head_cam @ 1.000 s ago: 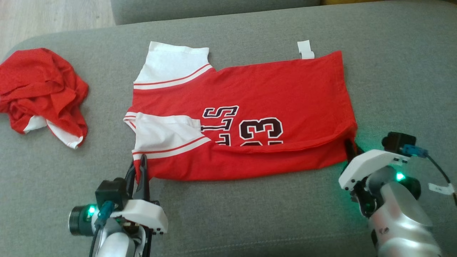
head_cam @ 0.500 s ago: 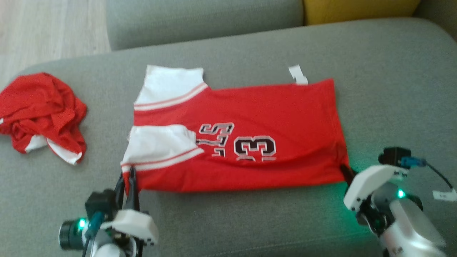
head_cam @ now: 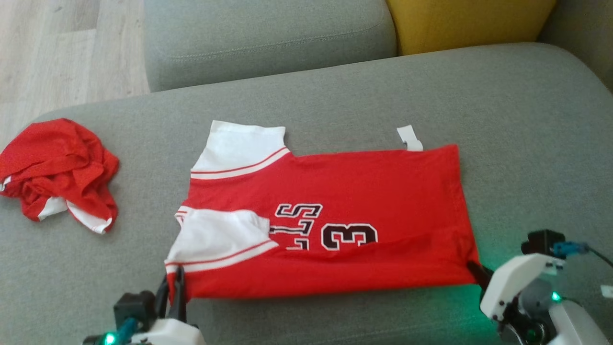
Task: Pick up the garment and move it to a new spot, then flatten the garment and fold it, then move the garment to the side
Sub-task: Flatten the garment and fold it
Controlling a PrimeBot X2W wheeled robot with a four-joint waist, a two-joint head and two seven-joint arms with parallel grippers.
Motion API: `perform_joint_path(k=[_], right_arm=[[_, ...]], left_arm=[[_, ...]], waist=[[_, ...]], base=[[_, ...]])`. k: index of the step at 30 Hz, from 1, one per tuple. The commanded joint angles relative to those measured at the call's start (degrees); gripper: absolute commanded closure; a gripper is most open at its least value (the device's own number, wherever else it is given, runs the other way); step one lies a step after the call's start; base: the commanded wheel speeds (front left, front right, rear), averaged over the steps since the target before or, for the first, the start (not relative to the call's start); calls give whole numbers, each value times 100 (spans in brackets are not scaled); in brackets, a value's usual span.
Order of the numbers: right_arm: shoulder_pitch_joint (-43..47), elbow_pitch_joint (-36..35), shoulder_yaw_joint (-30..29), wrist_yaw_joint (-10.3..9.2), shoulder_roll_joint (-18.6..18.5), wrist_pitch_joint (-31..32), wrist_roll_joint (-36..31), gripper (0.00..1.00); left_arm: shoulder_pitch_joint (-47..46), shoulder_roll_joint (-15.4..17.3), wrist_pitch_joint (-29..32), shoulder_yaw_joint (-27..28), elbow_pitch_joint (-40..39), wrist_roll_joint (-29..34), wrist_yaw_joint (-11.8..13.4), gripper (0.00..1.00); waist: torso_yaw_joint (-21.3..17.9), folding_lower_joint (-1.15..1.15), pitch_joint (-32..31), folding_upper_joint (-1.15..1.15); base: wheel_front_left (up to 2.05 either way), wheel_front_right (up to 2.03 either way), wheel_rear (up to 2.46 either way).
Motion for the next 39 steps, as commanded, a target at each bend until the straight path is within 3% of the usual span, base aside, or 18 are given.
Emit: perform_joint_path(k=[1, 4, 5, 6, 7, 14, 23, 28, 31, 36, 39], right_arm=[[-36, -263, -19, -4, -101, 28, -22, 100], [68, -384, -151, -4, -29, 73, -112, 100], [93, -426, -187, -4, 7, 77, -138, 100], [113, -479, -221, -4, 35, 42, -177, 51], [136, -516, -257, -4, 57, 16, -225, 0], [180, -833, -456, -4, 134, -378, -595, 0], [-25, -1672, -159, -4, 204, -1988, -1038, 0], [-371, -1681, -25, -4, 233, -2429, -1374, 0], [-670, -1628, 20, -4, 262, -2498, -1513, 0], [-1273, -1548, 69, -4, 278, -2489, -1701, 0], [-1657, -1489, 186, -4, 306, -2457, -1755, 0]], left_arm=[[-151, 86, 9, 141, -153, -50, 0, 100], [-167, 71, 46, 94, -76, -65, -2, 100], [-181, 66, 56, 85, -48, -70, 5, 90], [-194, 62, 75, 73, -14, -72, 12, 33], [-209, 60, 91, 61, 13, -75, 14, 0], [-351, 71, -53, 166, -3, -137, 94, 0], [-707, -8, -343, 572, -1298, -168, -144, 0], [-1027, -25, -345, 526, -1330, -2, -402, 0], [-1551, 148, -251, 372, -970, 136, -614, 0], [-3051, 515, 694, 12, -254, 84, -1253, 0], [-4031, 825, 1384, -269, 217, -41, -1416, 0]], waist=[[-8, 0, 9, 0], [-11, 0, 38, 0], [-10, 0, 49, 0], [-10, 0, 58, 0], [-8, 0, 68, 0], [11, 0, 117, 0], [-57, 0, 312, 0], [-162, 0, 629, 0], [-226, 0, 884, 0], [-338, 0, 1423, 0], [-465, 0, 1733, 0]], base=[[0, 0, 0], [0, 0, 0], [0, 0, 0], [0, 0, 0], [0, 0, 0], [0, 0, 0], [0, 0, 0], [0, 0, 0], [0, 0, 0], [0, 0, 0], [0, 0, 0]])
